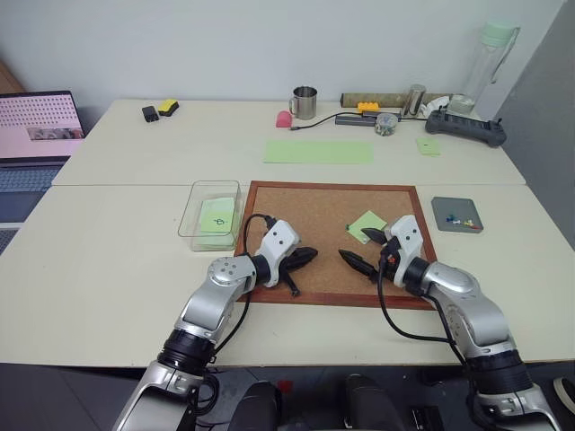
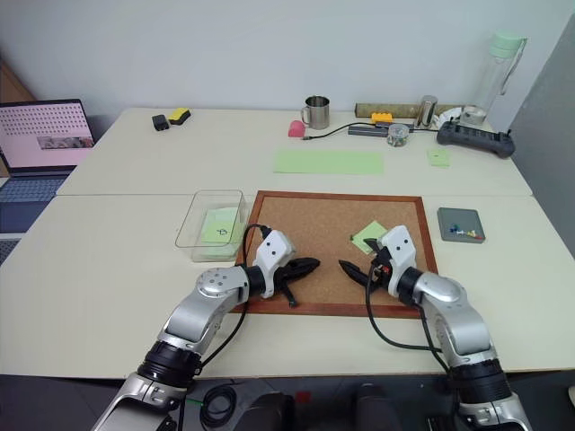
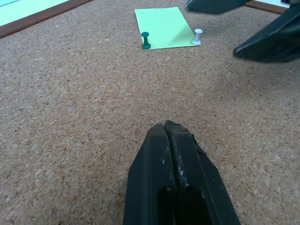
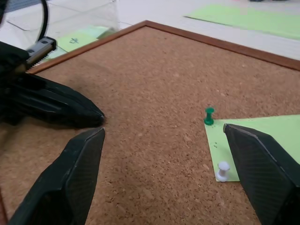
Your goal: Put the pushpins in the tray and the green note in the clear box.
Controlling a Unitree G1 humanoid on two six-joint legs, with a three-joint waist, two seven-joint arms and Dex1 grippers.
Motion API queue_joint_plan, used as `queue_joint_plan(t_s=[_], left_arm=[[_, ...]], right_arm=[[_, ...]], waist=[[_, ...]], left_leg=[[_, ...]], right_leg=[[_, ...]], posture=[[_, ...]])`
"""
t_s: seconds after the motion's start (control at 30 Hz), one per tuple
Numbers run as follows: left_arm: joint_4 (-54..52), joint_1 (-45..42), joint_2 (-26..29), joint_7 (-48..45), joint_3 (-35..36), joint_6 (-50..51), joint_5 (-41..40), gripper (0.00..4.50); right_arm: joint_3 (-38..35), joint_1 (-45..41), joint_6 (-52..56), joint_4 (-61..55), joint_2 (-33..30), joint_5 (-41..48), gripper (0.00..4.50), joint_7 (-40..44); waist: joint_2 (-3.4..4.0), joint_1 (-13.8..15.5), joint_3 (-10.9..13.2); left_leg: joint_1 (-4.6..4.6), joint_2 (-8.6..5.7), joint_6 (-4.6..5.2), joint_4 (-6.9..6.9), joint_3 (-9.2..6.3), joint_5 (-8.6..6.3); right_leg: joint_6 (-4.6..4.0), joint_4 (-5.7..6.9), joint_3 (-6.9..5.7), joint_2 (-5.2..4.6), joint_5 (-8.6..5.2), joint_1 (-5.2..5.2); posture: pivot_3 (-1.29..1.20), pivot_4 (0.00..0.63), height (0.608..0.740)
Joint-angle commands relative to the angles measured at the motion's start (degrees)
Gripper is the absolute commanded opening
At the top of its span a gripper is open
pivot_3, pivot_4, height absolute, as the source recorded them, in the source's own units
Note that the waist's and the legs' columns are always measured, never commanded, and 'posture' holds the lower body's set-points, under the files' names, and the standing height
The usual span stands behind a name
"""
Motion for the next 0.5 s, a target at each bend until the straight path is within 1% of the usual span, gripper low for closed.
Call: queue_joint_plan(t_s=[0.03, 0.07, 0.1, 0.2, 0.33, 0.43, 0.47, 0.5], left_arm=[[-0.6, 1.24, 0.73, -0.17, -0.86, 0.94, 0.68, 0.0], [-0.8, 1.39, 0.82, -0.17, -0.83, 0.96, 0.66, 0.0], [-0.95, 1.51, 0.89, -0.17, -0.79, 0.98, 0.65, 0.0], [-1.49, 1.98, 1.12, -0.23, -0.73, 1.1, 0.58, 0.0], [-2.34, 2.51, 1.16, -0.3, -0.62, 1.68, 0.17, 0.0], [-2.91, 2.76, 1.18, -0.37, -0.67, 2.11, 0.07, 0.0], [-2.98, 2.78, 1.17, -0.39, -0.67, 2.22, 0.07, 0.0], [-2.97, 2.75, 1.15, -0.34, -0.65, 2.29, 0.12, 0.0]], right_arm=[[-1.21, -1.95, -2.66, 2.74, 1.0, -2.21, 3.87, -2.98], [-1.45, -1.92, -2.62, 2.8, 1.31, -1.78, 3.8, -2.91], [-1.63, -1.88, -2.49, 2.78, 1.59, -1.34, 3.54, -2.75], [-2.25, -1.45, -1.91, 2.54, 2.7, -0.45, 3.01, -2.85], [-3.21, -1.18, -1.09, 2.42, 4.27, 0.56, 2.05, -3.42], [-3.11, -1.27, -1.21, 2.98, 4.75, 0.46, 1.54, -3.79], [-3.05, -1.28, -1.29, 3.13, 4.83, 0.4, 1.26, -3.85], [-3.03, -1.28, -1.37, 3.27, 4.91, 0.32, 1.1, -3.91]], waist=[[0.0, -0.01, 0.0], [0.0, 0.0, 0.0], [0.0, 0.0, 0.0], [0.0, -0.06, 0.0], [0.0, -0.06, 0.0], [0.0, -0.04, 0.0], [0.0, -0.04, 0.0], [0.0, -0.05, 0.0]], left_leg=[[0.01, 0.01, 0.0, 0.0, 0.01, 0.0], [0.0, 0.0, 0.0, 0.0, 0.01, 0.0], [0.0, 0.01, 0.0, -0.01, 0.02, 0.0], [0.0, 0.02, 0.0, -0.03, 0.01, 0.0], [0.0, 0.02, 0.0, -0.02, 0.0, 0.0], [0.0, 0.02, 0.0, -0.02, 0.0, 0.0], [0.0, 0.01, 0.0, -0.02, 0.0, 0.0], [0.0, 0.02, 0.0, -0.02, 0.0, 0.0]], right_leg=[[0.0, 0.0, 0.0, 0.0, 0.0, 0.0], [0.0, 0.0, 0.0, 0.0, 0.0, 0.0], [0.0, 0.0, -0.03, 0.01, 0.0, 0.0], [-0.01, 0.01, -0.04, 0.02, 0.0, -0.01], [-0.01, 0.01, -0.02, 0.01, 0.0, -0.01], [-0.01, 0.01, -0.02, 0.01, 0.0, -0.01], [-0.01, 0.01, -0.01, 0.01, 0.0, -0.01], [-0.01, 0.01, -0.02, 0.01, 0.0, -0.01]], posture=[[0.0, 0.15, 0.74], [0.0, 0.15, 0.74], [0.0, 0.15, 0.74], [0.0, 0.15, 0.74], [0.0, 0.15, 0.74], [0.0, 0.15, 0.74], [0.0, 0.15, 0.74], [0.0, 0.15, 0.74]])
